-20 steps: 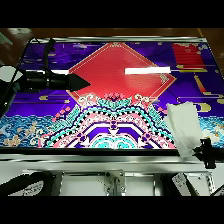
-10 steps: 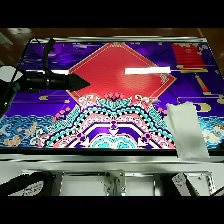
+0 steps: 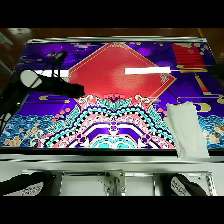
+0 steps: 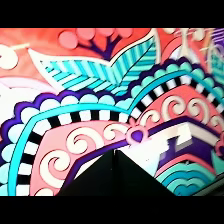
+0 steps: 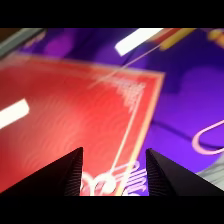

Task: Fold the shirts.

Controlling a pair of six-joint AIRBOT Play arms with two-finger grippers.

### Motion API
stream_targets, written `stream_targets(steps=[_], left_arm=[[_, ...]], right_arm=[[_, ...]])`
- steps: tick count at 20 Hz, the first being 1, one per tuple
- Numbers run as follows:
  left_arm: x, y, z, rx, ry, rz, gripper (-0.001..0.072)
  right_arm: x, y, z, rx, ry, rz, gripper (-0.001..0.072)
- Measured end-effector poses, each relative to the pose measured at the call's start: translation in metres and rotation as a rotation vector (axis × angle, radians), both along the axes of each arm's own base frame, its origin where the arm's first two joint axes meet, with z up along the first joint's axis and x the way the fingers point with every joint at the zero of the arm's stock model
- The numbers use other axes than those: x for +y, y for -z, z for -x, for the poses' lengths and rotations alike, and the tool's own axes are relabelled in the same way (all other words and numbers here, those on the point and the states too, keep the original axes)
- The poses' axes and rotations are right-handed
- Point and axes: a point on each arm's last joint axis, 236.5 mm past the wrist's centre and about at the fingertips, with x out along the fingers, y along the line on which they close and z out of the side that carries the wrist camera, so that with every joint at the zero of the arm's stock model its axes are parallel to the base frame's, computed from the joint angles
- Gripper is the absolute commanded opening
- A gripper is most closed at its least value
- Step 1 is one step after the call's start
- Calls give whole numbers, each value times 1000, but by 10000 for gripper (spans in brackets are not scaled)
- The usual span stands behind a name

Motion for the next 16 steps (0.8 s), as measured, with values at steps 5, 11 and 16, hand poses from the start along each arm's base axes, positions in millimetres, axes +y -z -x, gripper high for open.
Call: stream_targets(steps=[5,11,16], left_arm=[[31,48,19,156,-18,-227,637],[57,57,8,126,-49,-355,639],[62,58,3,110,-59,-376,639]], right_arm=[[151,110,4,344,-380,-35,526],[192,137,18,442,-462,-78,526],[198,140,21,457,-475,-86,526]])
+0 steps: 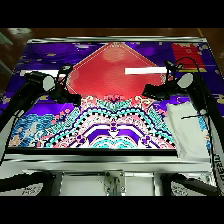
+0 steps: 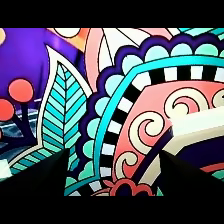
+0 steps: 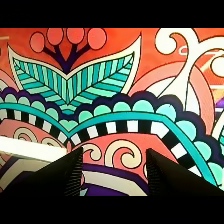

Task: Fold the shirts.

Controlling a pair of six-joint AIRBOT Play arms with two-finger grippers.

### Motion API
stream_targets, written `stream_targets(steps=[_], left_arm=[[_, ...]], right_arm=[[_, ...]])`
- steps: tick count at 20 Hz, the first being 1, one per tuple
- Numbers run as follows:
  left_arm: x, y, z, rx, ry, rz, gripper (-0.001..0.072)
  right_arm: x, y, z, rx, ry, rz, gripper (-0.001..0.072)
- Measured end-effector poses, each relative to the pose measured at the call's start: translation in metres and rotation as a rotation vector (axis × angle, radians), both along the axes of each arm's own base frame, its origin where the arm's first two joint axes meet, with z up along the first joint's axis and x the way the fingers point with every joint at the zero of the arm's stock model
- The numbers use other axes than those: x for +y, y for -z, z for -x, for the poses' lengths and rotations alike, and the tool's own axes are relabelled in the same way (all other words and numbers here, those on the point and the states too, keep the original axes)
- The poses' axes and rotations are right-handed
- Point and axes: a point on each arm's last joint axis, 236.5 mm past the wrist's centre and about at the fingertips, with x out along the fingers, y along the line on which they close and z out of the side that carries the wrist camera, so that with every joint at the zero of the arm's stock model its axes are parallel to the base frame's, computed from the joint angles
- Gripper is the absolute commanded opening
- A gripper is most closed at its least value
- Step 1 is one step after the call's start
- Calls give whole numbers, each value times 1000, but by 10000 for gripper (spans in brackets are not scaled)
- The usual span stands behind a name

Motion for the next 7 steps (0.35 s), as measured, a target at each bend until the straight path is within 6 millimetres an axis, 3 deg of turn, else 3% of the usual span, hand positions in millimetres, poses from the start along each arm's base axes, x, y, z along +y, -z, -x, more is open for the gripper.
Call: stream_targets(steps=[7], left_arm=[[2,0,-2,-7,0,-8,639]], right_arm=[[1,1,1,4,-3,0,526]])
